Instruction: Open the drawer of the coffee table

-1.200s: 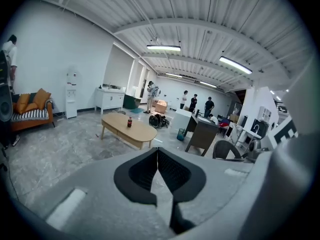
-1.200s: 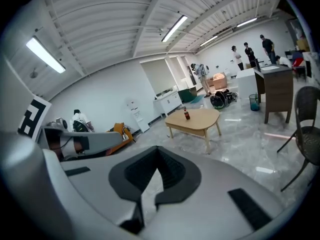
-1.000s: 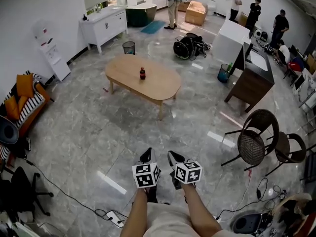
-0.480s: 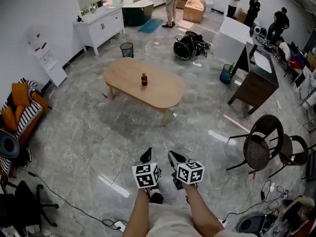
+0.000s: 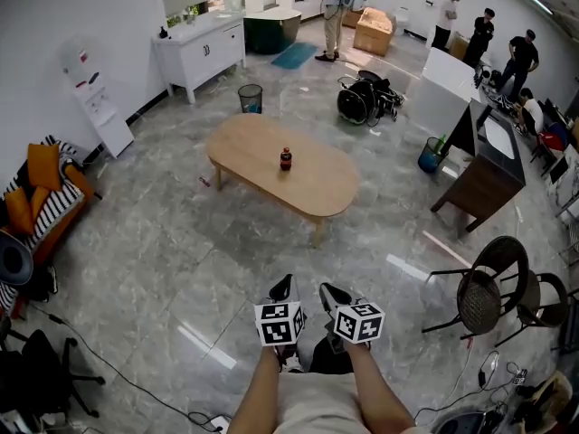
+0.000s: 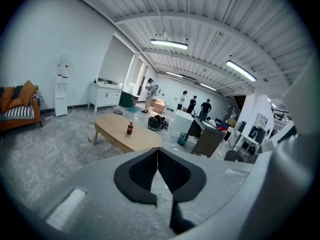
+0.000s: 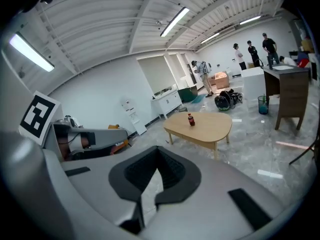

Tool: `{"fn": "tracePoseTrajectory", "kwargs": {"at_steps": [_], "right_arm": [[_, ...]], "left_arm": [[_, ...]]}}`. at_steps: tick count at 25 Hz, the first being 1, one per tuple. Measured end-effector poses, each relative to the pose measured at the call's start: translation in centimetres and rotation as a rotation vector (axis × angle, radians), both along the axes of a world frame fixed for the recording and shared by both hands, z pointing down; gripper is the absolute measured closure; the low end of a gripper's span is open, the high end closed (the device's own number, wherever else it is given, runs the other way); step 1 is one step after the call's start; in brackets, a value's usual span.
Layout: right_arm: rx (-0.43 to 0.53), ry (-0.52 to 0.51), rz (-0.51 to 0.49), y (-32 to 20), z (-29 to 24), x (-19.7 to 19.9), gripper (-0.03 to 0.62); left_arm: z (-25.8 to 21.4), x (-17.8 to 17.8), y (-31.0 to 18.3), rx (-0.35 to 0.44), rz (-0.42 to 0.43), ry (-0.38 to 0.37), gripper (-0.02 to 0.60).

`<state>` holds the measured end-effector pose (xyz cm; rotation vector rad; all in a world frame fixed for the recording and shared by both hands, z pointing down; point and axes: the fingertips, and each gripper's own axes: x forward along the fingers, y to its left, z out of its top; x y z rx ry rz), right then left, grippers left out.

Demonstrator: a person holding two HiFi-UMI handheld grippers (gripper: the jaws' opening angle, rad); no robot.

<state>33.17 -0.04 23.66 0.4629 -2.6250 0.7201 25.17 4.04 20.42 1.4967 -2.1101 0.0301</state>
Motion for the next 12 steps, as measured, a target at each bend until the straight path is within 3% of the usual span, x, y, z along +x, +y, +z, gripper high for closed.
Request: {"fn": "tracePoseTrajectory", "kwargs": {"at_steps": [12], "right_arm": [[-0.001, 0.036, -0.053, -0.4, 0.9, -4.4, 0.579]], "left_arm": [[0.7, -5.7, 0.4, 0.011, -0.081, 0.036, 0.571]]}}
